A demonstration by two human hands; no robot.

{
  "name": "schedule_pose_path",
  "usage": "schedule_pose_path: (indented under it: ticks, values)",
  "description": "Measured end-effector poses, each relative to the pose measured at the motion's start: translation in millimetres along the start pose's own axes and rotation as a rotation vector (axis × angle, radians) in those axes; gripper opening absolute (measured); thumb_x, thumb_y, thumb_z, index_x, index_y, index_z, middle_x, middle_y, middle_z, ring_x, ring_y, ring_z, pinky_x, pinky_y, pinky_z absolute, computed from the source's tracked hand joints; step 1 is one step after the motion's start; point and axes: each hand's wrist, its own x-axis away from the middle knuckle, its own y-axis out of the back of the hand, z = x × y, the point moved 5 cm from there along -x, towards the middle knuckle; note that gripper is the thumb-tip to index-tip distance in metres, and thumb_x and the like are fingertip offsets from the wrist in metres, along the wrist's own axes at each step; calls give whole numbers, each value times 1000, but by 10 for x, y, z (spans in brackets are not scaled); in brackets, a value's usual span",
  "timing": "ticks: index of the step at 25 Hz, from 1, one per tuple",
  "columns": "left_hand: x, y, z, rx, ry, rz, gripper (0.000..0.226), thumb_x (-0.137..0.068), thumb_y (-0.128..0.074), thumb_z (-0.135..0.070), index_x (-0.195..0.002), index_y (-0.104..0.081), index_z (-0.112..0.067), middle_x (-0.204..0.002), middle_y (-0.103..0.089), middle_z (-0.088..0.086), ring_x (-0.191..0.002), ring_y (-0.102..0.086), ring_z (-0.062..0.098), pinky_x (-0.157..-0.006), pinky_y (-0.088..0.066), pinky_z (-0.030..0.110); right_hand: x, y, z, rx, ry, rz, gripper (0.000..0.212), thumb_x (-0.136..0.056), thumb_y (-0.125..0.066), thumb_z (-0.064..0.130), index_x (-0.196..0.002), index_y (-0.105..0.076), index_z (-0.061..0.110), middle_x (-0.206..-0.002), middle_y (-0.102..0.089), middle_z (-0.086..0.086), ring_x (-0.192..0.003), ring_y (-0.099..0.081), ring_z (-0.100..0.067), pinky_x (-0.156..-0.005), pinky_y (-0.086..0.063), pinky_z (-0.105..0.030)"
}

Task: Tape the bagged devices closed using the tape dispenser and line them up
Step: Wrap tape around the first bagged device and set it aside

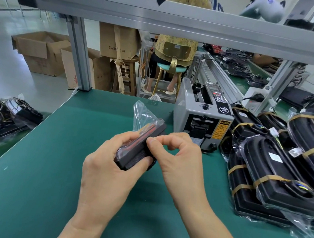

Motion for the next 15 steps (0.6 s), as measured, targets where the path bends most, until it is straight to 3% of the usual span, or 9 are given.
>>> schedule_pose_path:
  ticks: [4,7,12,15]
  values:
    - [46,-3,32,2,11,13,47,-61,-85,-17,-99,-68,-40,-91,-70,-21,-84,-65,2,-77,-48,13,-11,25,-117,-75,-94,-56,11,-80,-74,26,-79,-64,24,-86,-57,6,-75,-50,-3,-74,-39,-15]
    - [68,-19,17,15,-4,19,45,-61,-84,-20,-99,-69,-39,-94,-70,-20,-87,-65,3,-78,-49,16,16,-36,-95,-92,-58,2,22,-76,-78,25,-81,-56,27,-80,-52,13,-74,-48,-2,-74,-41,-17]
    - [54,20,37,38,12,-15,44,-61,-83,-24,-97,-67,-43,-88,-70,-21,-79,-66,2,-70,-47,8,66,-90,-46,44,-1,28,39,-53,-71,59,-80,-50,40,-80,-52,27,-84,-49,-1,-89,-42,-33]
    - [15,48,57,28,15,6,49,-58,-89,-22,-95,-67,-44,-88,-70,-22,-80,-65,0,-69,-45,4,-76,-14,-77,68,-37,-4,44,-52,-79,57,-77,-50,37,-76,-49,22,-86,-47,-9,-93,-41,-38]
